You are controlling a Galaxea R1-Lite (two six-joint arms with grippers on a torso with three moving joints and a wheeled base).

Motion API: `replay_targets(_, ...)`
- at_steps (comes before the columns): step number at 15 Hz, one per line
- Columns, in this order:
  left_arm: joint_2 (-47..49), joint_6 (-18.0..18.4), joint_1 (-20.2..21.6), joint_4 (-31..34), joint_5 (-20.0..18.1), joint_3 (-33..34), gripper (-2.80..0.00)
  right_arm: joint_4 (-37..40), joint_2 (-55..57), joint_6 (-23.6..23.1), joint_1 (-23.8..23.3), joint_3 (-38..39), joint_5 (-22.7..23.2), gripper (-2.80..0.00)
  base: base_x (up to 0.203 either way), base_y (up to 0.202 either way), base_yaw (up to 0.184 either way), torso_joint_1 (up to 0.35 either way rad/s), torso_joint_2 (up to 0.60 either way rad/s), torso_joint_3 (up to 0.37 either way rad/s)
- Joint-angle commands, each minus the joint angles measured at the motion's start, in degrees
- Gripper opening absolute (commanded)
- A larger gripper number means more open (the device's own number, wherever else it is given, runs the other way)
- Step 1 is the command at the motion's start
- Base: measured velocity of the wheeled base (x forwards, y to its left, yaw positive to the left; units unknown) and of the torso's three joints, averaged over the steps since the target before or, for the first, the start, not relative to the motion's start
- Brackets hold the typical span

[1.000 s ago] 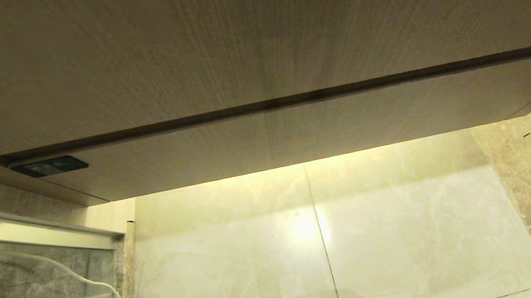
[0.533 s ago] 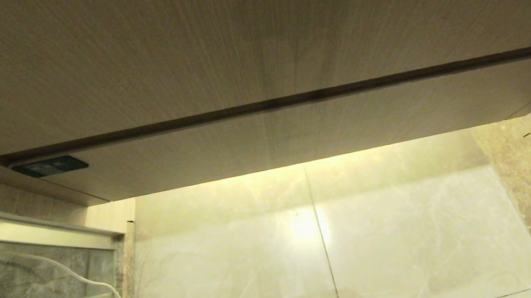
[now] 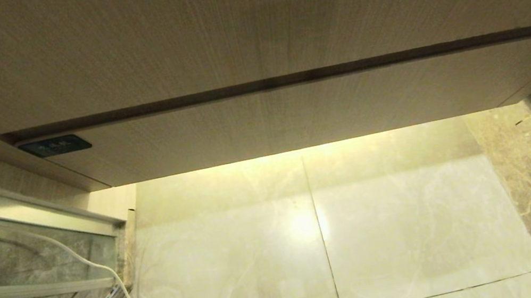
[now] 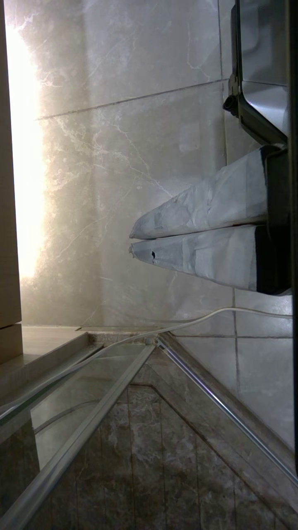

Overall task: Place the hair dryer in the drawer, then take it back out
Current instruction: Pull open the drawer

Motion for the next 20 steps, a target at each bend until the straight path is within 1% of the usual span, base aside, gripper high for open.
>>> replay_targets(1,0.0,0.0,0.0,0.0,0.0,0.1,-2.8,-0.1,-2.2,0.0,0.0,2.3,0.0,-2.8,0.0,0.0,0.0,0.0,0.0,0.0)
replay_targets(9,0.0,0.0,0.0,0.0,0.0,0.1,-2.8,-0.1,-2.2,-0.1,0.0,2.3,0.0,-2.8,0.0,0.0,0.0,0.0,0.0,0.0)
replay_targets(10,0.0,0.0,0.0,0.0,0.0,0.0,-2.8,-0.1,-2.2,-1.2,0.0,2.3,0.5,-2.8,0.0,0.0,0.0,0.0,0.0,0.0)
replay_targets(12,0.0,0.0,0.0,0.0,0.0,0.1,-2.8,-0.1,-2.2,-1.9,0.0,2.3,0.6,-2.8,0.0,0.0,0.0,0.0,0.0,0.0)
replay_targets(15,0.0,0.0,0.0,0.0,0.0,0.0,-2.8,0.9,-2.2,-1.4,0.0,0.7,0.8,-2.8,0.0,0.0,0.0,0.0,0.0,0.0)
replay_targets(16,0.0,0.0,0.0,0.0,0.0,0.1,-2.8,1.7,-2.2,-1.1,0.0,-2.6,1.6,-2.8,0.0,0.0,0.0,0.0,0.0,0.0)
replay_targets(17,0.0,0.0,0.0,0.0,0.0,0.0,-2.8,3.6,-1.9,-0.9,0.0,-8.5,2.4,-2.8,0.0,0.0,0.0,0.0,0.0,0.0)
replay_targets(18,0.0,0.0,0.0,0.0,0.0,0.0,-2.8,6.5,0.0,-0.7,0.0,-16.5,3.1,-2.8,0.0,0.0,0.0,0.0,0.0,0.0)
replay_targets(20,0.0,0.0,0.0,0.0,0.0,0.0,-2.8,13.9,8.1,-0.5,0.0,-38.1,3.9,-2.8,0.0,0.0,0.0,0.0,0.0,0.0)
